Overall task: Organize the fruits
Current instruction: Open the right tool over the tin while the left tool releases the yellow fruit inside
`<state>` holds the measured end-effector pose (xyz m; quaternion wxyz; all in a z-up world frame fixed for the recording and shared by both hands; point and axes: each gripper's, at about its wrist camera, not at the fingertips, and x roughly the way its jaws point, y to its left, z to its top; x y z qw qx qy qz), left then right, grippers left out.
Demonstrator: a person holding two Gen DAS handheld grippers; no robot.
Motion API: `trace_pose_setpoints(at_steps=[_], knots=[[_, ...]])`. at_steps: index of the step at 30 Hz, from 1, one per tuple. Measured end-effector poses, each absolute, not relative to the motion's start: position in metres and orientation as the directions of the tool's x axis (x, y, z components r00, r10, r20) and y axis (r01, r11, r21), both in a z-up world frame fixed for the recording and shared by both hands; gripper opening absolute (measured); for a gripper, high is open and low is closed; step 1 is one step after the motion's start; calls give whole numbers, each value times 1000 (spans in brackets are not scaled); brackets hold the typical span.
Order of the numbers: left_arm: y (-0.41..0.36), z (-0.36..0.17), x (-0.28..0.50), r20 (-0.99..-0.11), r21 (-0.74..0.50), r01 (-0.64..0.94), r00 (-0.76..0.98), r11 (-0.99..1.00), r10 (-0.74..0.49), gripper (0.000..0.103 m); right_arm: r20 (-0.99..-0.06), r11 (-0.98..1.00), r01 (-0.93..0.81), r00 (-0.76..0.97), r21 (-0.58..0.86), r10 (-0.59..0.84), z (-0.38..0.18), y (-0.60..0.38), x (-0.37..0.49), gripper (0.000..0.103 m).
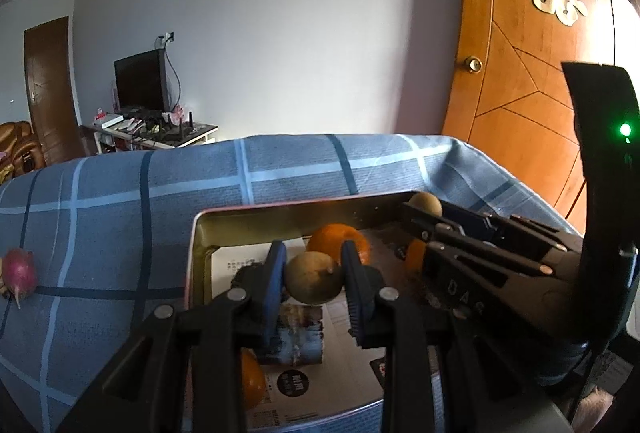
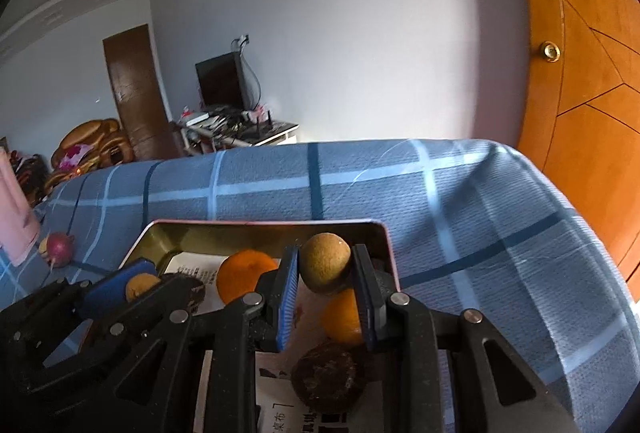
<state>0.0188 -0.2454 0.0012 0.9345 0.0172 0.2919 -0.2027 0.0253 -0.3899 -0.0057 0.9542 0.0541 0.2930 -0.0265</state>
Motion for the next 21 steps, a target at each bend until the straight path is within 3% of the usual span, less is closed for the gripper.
trace_pose_setpoints(at_steps=[11, 17, 19, 20, 21], knots=[[-249, -4, 24, -577, -75, 387, 735, 919, -356, 29, -611, 985, 56, 790, 161, 55, -15, -395, 33, 29], [-248, -1, 19, -558, -61, 387, 751, 920, -353, 35, -596, 976, 71, 800, 208, 68, -14, -403, 28, 42], [-246, 0, 17, -550, -66, 380, 758, 923, -351, 54, -584, 965, 81, 808, 248, 82, -13, -409, 26, 45], [-245, 1, 16, -548, -70, 378, 758, 923, -353, 80, -574, 959, 86, 814, 271, 89, -11, -412, 24, 48], [-243, 2, 14, -540, -77, 371, 765, 925, -352, 100, -559, 952, 87, 823, 294, 98, -9, -416, 22, 57]])
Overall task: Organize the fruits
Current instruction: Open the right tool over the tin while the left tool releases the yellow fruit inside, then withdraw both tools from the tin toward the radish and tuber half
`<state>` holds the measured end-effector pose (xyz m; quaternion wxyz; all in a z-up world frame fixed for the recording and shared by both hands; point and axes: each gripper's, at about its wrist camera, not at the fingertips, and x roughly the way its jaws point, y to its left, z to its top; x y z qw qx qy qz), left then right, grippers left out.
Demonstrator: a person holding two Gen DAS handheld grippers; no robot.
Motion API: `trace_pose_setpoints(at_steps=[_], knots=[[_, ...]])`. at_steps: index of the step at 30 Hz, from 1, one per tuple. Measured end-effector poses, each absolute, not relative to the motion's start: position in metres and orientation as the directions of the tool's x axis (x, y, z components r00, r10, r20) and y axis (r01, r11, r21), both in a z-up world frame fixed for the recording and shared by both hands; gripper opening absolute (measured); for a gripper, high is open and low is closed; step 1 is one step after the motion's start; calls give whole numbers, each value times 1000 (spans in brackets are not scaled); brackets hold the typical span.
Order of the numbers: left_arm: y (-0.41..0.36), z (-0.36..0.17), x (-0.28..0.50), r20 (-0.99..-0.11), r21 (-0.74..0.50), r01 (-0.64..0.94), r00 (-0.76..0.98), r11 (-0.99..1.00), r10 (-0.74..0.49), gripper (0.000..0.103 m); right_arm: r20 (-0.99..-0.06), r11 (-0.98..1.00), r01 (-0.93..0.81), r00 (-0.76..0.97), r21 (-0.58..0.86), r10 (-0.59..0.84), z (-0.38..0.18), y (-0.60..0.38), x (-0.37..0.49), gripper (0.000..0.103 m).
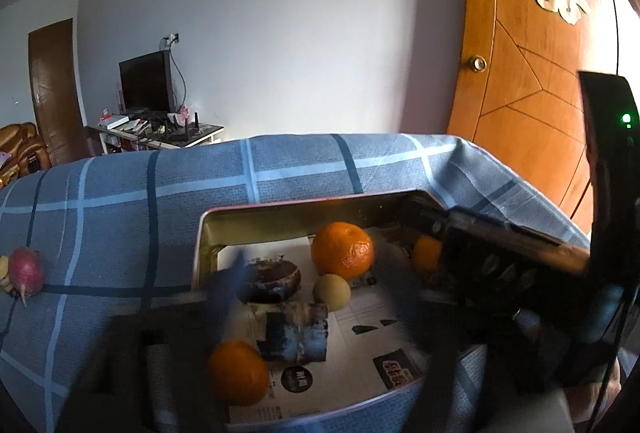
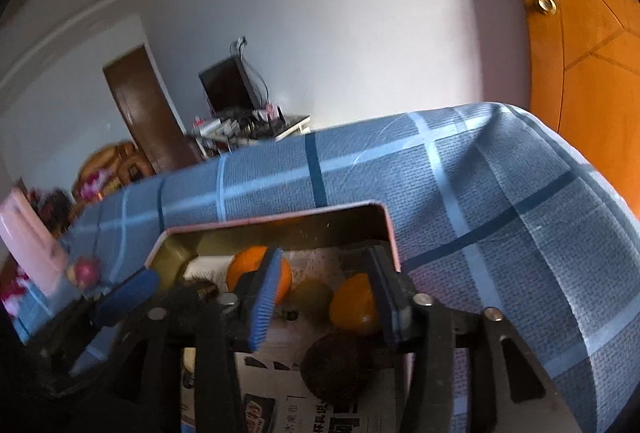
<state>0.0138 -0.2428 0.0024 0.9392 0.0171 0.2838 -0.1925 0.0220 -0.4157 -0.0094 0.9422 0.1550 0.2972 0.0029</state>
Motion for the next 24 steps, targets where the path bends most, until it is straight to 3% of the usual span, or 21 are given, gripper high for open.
trace_pose_setpoints(at_steps=[4, 13, 19, 24], knots=[[-238, 17, -1, -463, -76, 394, 800, 916, -382, 103, -468, 938, 102, 881, 331, 69, 3, -422, 7, 80], [-226, 24, -8, -420, 23, 318, 864, 948, -279, 103, -383, 936, 178, 922, 305, -51, 16, -424, -10, 80], [-200, 26, -13, -346, 88, 209, 923, 974, -167, 103, -238, 934, 235, 956, 268, -172, 28, -420, -38, 81], [-179, 21, -14, -312, 98, 148, 944, 984, -110, 103, -180, 943, 257, 959, 211, -220, 29, -408, -48, 83]])
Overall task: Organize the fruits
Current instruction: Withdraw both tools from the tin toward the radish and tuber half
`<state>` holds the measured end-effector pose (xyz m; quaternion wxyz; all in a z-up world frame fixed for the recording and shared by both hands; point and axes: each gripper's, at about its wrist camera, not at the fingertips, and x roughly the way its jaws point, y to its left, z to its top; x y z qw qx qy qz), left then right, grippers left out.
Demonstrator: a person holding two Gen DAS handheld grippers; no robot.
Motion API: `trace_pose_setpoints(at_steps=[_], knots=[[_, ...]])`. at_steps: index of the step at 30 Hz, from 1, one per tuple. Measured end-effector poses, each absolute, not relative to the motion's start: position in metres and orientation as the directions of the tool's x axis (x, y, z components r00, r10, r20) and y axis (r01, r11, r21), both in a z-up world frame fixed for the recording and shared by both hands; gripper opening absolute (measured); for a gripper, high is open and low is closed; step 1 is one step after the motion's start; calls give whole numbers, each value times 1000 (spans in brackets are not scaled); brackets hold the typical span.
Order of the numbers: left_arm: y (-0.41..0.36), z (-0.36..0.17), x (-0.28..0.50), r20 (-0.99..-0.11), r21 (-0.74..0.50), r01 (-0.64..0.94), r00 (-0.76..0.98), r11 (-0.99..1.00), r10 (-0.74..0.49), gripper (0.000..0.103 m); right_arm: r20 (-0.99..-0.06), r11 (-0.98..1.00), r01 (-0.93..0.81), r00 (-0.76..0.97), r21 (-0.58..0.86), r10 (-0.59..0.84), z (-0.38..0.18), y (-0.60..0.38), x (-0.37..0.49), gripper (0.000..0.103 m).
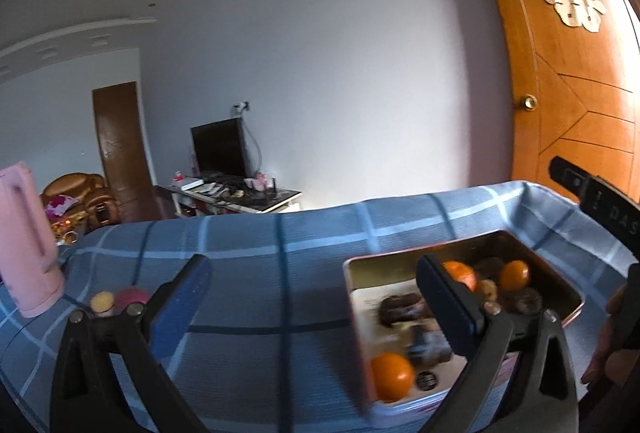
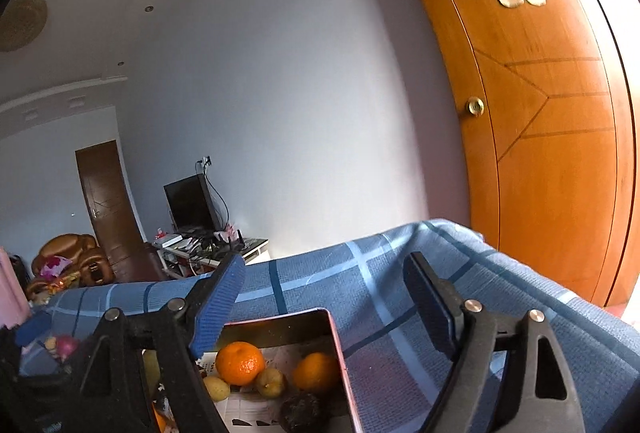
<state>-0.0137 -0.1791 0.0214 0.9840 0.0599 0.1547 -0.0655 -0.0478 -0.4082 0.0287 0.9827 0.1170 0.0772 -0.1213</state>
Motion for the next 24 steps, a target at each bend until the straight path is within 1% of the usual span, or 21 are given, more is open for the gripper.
trace_pose_setpoints(at_steps=[4, 8, 12, 16, 19, 24], knots=[[-169, 20, -13, -324, 76, 129, 941, 989, -98, 103, -196, 953, 260, 954, 154, -228, 28, -396, -47, 83], [-165, 19, -14, -340, 68, 113, 937, 991, -83, 103, -176, 951, 287, 948, 114, -265, 30, -384, -55, 83], [-162, 16, -17, -360, 55, 136, 927, 989, -108, 103, -171, 942, 309, 943, 130, -286, 30, -381, -64, 83], [-160, 16, -25, -343, 61, 149, 932, 987, -119, 103, -165, 931, 334, 936, 146, -310, 30, -379, -70, 83], [-153, 16, -28, -349, 49, 157, 928, 986, -131, 103, -170, 923, 361, 926, 134, -337, 29, -372, -75, 83], [-141, 16, -30, -364, 26, 170, 920, 985, -149, 103, -199, 930, 352, 924, 103, -327, 29, -350, -71, 83]])
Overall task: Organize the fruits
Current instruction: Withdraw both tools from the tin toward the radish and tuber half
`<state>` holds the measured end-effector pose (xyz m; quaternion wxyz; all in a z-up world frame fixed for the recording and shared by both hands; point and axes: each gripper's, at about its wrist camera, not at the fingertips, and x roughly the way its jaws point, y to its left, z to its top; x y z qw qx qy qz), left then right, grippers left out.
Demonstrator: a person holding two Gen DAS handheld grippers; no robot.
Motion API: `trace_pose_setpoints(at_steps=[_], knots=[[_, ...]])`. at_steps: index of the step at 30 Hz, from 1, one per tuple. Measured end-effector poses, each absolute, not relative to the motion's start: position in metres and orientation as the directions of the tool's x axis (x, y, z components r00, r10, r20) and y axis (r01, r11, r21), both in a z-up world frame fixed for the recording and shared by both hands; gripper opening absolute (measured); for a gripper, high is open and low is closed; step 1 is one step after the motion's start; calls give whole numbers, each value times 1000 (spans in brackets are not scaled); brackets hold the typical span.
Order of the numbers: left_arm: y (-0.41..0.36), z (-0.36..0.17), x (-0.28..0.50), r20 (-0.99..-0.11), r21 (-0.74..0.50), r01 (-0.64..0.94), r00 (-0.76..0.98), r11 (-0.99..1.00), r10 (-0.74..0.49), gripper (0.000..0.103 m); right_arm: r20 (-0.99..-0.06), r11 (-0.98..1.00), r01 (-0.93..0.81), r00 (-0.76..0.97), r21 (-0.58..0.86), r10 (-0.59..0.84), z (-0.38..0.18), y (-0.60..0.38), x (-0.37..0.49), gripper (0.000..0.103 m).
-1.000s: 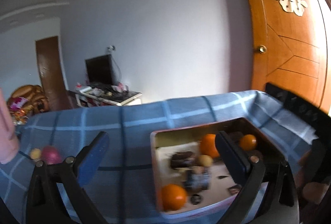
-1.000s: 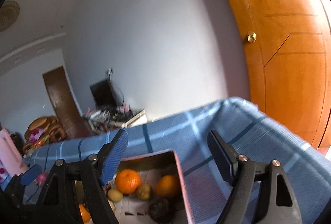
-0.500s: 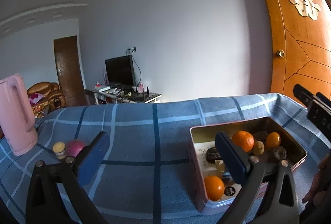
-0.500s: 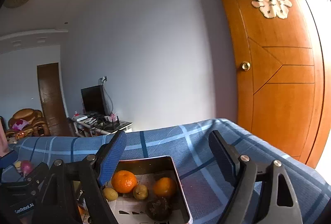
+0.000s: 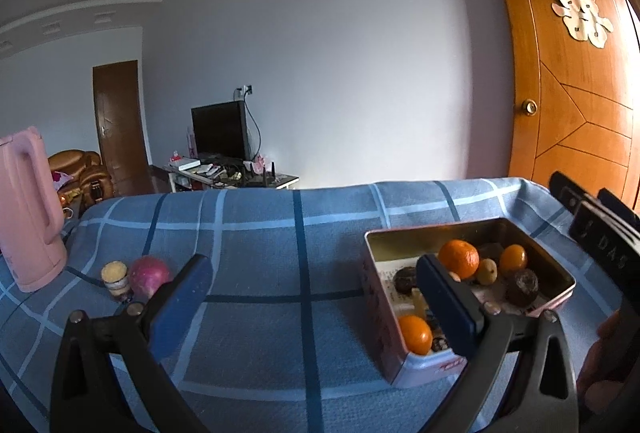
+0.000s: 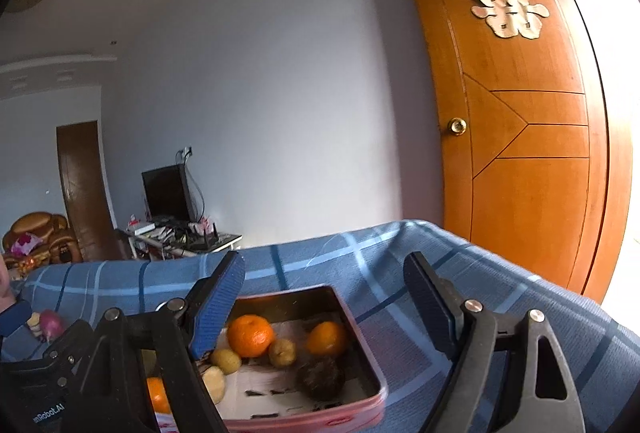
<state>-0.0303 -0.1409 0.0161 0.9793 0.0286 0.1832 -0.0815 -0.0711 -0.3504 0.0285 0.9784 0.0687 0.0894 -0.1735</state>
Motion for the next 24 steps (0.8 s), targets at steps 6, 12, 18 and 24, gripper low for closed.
trace_pose_setpoints(at_steps=[6, 12, 18, 24], knots=[[-121, 15, -32, -375, 27, 174, 915, 984, -151, 103, -225, 936, 340, 922, 90, -314, 26, -322, -67, 83], [-91, 15, -29, -376, 34, 133, 920, 991, -110, 103, -242, 949, 302, 931, 85, -274, 25, -293, -58, 83], [-63, 14, -20, -388, 26, 95, 918, 995, -77, 103, -255, 959, 265, 938, 97, -233, 24, -261, -46, 83], [-31, 15, -12, -371, 83, 52, 929, 995, -18, 103, -263, 969, 220, 947, 109, -185, 22, -228, -33, 83]])
